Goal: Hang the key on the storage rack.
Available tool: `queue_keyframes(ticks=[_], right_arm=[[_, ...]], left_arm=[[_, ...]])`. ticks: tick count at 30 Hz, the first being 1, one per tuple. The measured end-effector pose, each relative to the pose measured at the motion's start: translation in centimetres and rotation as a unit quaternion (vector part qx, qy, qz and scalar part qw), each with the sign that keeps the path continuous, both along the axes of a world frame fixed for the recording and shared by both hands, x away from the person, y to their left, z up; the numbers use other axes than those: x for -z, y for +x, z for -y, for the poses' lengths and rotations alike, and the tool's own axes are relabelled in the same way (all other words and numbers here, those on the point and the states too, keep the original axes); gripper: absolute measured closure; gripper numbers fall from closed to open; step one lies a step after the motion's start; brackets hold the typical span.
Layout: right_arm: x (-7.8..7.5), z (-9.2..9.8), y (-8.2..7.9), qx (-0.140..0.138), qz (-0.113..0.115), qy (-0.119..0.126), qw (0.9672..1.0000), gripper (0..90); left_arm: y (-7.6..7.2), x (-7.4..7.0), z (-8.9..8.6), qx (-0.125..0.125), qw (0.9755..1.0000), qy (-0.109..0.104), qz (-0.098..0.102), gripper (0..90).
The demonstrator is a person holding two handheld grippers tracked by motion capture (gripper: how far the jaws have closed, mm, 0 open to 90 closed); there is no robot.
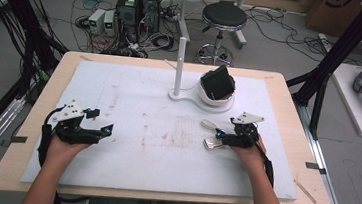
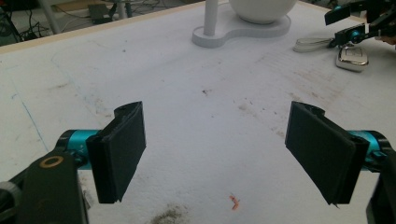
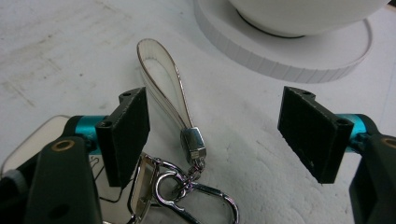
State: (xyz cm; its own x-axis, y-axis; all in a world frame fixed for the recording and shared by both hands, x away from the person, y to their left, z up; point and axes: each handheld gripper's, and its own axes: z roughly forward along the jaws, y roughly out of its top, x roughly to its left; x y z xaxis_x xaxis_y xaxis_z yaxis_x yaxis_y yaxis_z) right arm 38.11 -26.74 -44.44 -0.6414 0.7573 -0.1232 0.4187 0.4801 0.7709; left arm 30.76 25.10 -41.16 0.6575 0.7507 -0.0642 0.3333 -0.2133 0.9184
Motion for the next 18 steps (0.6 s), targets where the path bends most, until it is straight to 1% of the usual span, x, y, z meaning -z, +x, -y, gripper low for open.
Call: queue_keyframes(ticks=[1,4,6,8,9,12,13,14,16,18], right_arm=[[0.00,0.00,0.00,0.000,0.000,0.000,1.0000,26.8],[0.35,-0.02,0.25,0.000,-0.010,-0.003,0.9999,30.0],[0.50,-0.03,0.39,0.000,-0.015,-0.008,0.9998,40.7],[0.53,-0.09,0.40,0.001,-0.017,-0.009,0.9998,43.4],[0.55,-0.13,0.39,-0.002,-0.020,-0.012,0.9997,49.7],[0.62,-0.29,0.33,-0.012,-0.023,-0.022,0.9994,56.8],[0.67,-0.38,0.28,-0.021,-0.027,-0.027,0.9991,63.3],[0.67,-0.38,0.28,-0.021,-0.027,-0.027,0.9991,63.3],[0.65,-0.42,0.18,-0.026,-0.033,-0.023,0.9989,71.0],[0.64,-0.51,0.09,-0.037,-0.037,-0.023,0.9984,80.6]], left_arm=[[-0.04,0.04,-0.01,0.000,1.0000,-0.001,-0.001,20.4],[-0.09,0.14,-0.18,-0.002,1.0000,0.002,-0.003,20.4],[-0.15,0.17,-0.22,-0.002,1.0000,-0.003,-0.005,20.4],[-0.23,0.09,-0.12,0.000,1.0000,-0.007,-0.004,20.4],[-0.23,0.07,-0.09,0.001,1.0000,-0.007,-0.003,20.4],[-0.21,-0.04,0.10,0.005,1.0000,-0.007,-0.002,20.4],[-0.21,-0.05,0.17,0.005,1.0000,-0.008,-0.002,20.4],[-0.21,-0.06,0.20,0.007,1.0000,-0.006,-0.002,20.4],[-0.22,-0.06,0.19,0.007,1.0000,-0.005,-0.002,20.4],[-0.23,-0.06,0.07,0.006,1.0000,-0.005,-0.002,20.4]])
